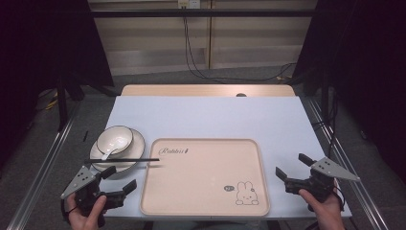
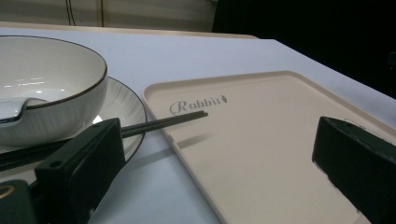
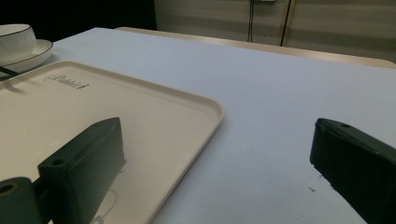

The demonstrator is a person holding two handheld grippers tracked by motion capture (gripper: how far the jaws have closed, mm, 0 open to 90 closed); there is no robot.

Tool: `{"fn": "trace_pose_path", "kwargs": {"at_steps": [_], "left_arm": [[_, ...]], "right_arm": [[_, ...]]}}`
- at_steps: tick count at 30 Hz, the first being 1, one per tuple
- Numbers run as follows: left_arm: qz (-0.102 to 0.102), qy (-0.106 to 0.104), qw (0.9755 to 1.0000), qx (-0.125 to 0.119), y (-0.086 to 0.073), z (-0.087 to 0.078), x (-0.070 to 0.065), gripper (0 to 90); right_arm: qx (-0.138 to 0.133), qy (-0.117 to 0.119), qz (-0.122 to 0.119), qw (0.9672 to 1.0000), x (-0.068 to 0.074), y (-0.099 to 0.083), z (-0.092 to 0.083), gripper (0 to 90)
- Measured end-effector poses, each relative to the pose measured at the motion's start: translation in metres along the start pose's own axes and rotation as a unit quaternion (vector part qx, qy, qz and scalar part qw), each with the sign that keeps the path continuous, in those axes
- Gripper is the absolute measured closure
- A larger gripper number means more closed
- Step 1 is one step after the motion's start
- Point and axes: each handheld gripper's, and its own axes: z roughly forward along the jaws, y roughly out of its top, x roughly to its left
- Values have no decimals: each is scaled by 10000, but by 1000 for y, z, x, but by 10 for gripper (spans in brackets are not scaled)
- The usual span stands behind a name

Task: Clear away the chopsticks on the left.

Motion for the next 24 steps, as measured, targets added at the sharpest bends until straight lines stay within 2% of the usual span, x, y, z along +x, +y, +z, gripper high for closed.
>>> {"fn": "trace_pose_path", "kwargs": {"at_steps": [3,4,10,14,16,18,20,23,24], "left_arm": [[51,24,10000,7,0,-1,0,21],[83,-38,10000,28,0,-1,1,21],[110,-84,9999,41,1,-4,3,21],[265,49,9996,49,3,-6,4,27],[455,202,9988,-11,6,-9,4,27],[506,156,9986,6,7,-11,4,27],[452,-28,9989,114,7,-12,4,31],[553,-7,9983,162,6,-13,5,34],[491,-132,9985,200,6,-14,6,39]], "right_arm": [[-9,-8,-13,10000,0,0,0,25],[-16,-8,-23,10000,0,0,1,25],[-2,56,21,10000,0,0,0,27],[-52,42,-31,10000,0,0,0,27],[-61,51,-53,10000,1,0,0,27],[-59,58,-33,10000,1,0,0,27],[-58,68,-36,10000,0,0,0,27],[-67,71,-33,9999,0,0,0,27],[-72,70,-14,9999,1,0,0,27]]}}
